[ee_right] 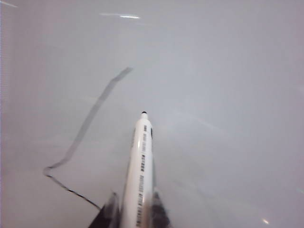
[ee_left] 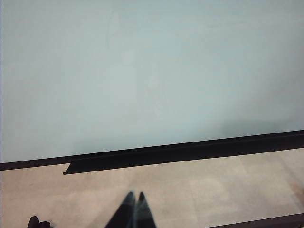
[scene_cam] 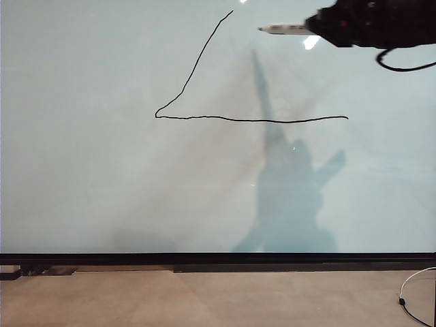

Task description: Pick up the pen on the shelf to the right of the whiteboard and draw a triangle.

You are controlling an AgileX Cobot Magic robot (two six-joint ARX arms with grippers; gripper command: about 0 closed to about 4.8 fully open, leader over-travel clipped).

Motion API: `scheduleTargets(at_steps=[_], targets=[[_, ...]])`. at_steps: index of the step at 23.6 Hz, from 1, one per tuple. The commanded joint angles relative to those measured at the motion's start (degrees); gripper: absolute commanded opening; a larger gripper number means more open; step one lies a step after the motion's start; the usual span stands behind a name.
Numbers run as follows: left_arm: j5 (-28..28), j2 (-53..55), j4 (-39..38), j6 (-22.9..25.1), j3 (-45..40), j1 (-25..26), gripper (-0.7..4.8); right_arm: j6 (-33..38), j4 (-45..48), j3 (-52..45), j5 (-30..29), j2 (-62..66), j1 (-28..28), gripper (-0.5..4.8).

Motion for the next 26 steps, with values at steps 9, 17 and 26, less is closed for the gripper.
scheduleTargets(at_steps=[9,17,26], targets=[[0.0,0.0,0.4,0.0,0.2,0.0,-0.05,-0.4,1.0,9.7,-0.7,4.8,1.8,-0.03],[0.0,0.0,0.4,0.0,0.2,0.0,-0.05,-1.7,-0.4,11.2,-0.5,6.1,1.8,-0.03],[0.0,0.0,0.3,0.0,0.2,0.0,-0.05,-3.0,-0.7,11.1,1.0,6.1,1.6,-0.03]])
